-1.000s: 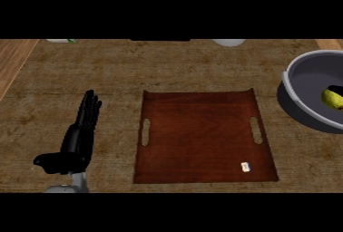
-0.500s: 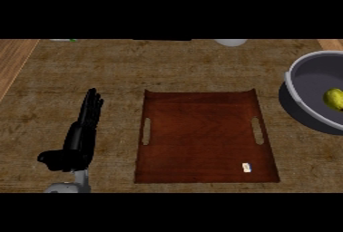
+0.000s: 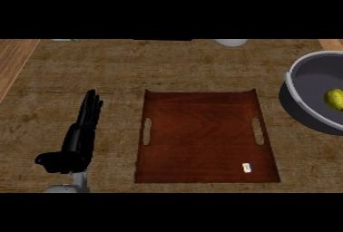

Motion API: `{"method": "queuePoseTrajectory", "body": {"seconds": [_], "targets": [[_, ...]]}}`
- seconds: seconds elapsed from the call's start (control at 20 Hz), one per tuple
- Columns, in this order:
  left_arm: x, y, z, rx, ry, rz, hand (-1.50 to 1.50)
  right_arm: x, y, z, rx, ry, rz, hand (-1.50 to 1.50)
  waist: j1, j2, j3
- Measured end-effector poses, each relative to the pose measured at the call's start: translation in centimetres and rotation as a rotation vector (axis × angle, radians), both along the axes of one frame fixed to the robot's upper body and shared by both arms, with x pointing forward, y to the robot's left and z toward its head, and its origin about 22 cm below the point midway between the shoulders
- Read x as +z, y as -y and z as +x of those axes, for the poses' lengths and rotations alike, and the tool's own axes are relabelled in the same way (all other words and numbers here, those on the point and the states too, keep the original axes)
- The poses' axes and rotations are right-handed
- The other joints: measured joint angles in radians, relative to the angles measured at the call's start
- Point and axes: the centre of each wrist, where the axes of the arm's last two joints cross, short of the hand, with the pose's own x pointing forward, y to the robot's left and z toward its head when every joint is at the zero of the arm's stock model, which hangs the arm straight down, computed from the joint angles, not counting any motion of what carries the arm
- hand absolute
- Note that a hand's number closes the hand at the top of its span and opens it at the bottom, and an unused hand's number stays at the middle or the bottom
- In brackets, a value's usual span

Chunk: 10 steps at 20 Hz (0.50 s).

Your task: Pick the pear from the tray and place it in the pot

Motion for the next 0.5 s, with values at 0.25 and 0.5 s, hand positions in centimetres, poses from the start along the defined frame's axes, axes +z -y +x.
{"method": "queuePoseTrajectory", "body": {"seconds": [0.25,0.5], "targets": [[0.3,0.3,0.1,0.0,0.009,-0.006,0.0,0.0,1.0,-1.7,-0.047,0.025,0.001,-1.5,0.001,0.001,0.001],[0.4,0.1,-0.2,-0.002,0.005,-0.006,0.0,0.4,2.3,-3.9,-0.113,0.077,0.019,-1.5,0.001,0.001,0.002]]}}
